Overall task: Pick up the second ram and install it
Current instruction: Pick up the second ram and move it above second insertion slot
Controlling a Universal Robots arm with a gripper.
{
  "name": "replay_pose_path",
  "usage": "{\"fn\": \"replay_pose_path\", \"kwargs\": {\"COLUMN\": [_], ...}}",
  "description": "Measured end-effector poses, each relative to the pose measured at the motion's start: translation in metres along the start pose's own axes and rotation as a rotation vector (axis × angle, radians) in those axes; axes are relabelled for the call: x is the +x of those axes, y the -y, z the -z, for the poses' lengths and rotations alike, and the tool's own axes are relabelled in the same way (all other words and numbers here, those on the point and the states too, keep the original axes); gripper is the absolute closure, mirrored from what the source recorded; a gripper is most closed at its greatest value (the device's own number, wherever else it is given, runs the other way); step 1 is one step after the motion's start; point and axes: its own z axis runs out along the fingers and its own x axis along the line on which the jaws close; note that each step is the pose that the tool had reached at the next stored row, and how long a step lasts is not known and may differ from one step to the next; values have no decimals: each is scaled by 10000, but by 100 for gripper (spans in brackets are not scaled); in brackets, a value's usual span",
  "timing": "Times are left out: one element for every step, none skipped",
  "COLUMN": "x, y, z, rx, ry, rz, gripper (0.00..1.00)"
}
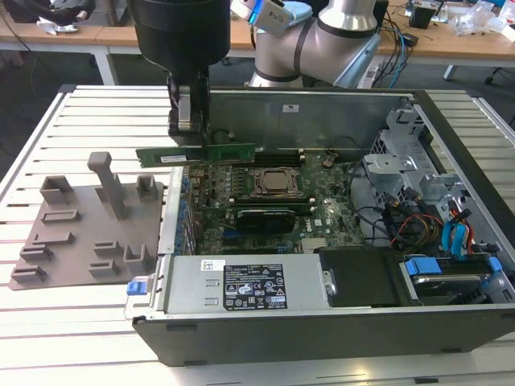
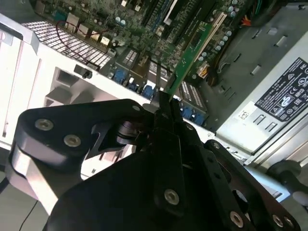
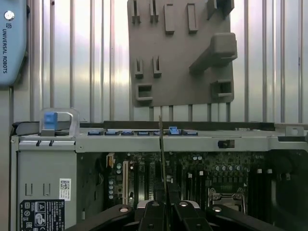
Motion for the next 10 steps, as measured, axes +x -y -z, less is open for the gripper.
{"fn": "replay_pose_path", "kwargs": {"x": [0, 0, 0, 0, 0, 0, 0, 1, -1, -2], "y": [26, 62, 103, 150, 207, 265, 307, 342, 395, 424], "z": [0, 1, 1, 2, 3, 4, 5, 5, 6, 5], "rx": [0, 0, 0, -1, -1, -2, -3, -3, -5, -5], "ry": [0, 0, 1, 0, 0, 0, -1, 0, -1, 1], "rz": [-1, -2, -2, 0, -1, -2, -1, 0, -1, -2], "gripper": [86, 86, 86, 86, 86, 86, 86, 86, 86, 86]}}
